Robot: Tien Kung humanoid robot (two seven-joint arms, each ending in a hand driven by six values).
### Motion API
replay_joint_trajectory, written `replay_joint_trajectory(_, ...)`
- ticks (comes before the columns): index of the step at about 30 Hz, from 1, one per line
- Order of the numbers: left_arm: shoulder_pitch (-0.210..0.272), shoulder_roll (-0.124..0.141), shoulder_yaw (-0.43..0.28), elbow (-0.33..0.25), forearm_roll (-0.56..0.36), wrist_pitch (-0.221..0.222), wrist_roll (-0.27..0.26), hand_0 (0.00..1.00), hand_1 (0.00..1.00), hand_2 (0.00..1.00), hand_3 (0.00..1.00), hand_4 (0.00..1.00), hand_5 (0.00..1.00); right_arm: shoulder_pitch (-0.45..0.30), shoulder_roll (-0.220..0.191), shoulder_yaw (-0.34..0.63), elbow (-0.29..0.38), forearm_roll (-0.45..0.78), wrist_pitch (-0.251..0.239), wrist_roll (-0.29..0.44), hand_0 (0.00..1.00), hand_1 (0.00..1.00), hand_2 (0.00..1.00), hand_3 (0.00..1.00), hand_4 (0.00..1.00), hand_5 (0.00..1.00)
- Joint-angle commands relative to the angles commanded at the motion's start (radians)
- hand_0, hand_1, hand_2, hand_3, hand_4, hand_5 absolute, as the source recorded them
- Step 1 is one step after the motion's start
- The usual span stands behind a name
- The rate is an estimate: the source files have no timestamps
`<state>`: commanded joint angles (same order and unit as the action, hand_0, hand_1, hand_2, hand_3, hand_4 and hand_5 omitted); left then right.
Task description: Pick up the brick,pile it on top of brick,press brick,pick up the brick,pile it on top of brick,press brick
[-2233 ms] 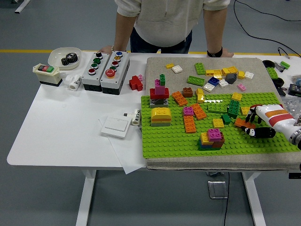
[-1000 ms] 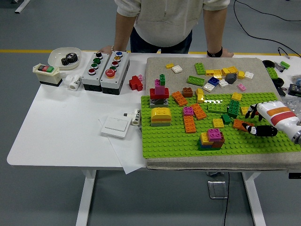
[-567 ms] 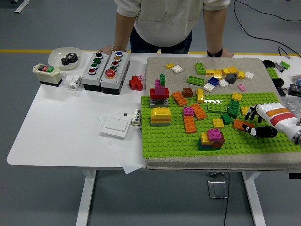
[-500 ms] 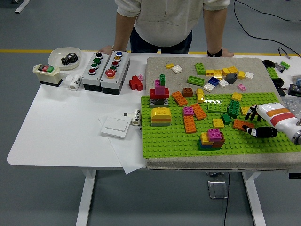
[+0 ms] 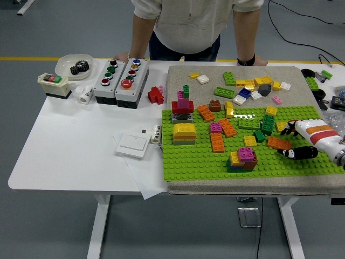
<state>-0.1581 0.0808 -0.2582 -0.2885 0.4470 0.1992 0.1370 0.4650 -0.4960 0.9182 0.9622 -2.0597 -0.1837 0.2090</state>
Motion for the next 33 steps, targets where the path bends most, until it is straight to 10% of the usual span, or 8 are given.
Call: replay_joint_trajectory(33, 0.004, 0.000, -0.009, -0.001, 0.017, -0.003, 0.006, 0.841, 0.815, 0.805, 0.595, 0.677, 0.681, 0.005, 0.045, -0.009, -0.051, 0.029, -0.039, -0.012, 0.247, 0.419, 0.520, 0.557, 0.788, 0.452)
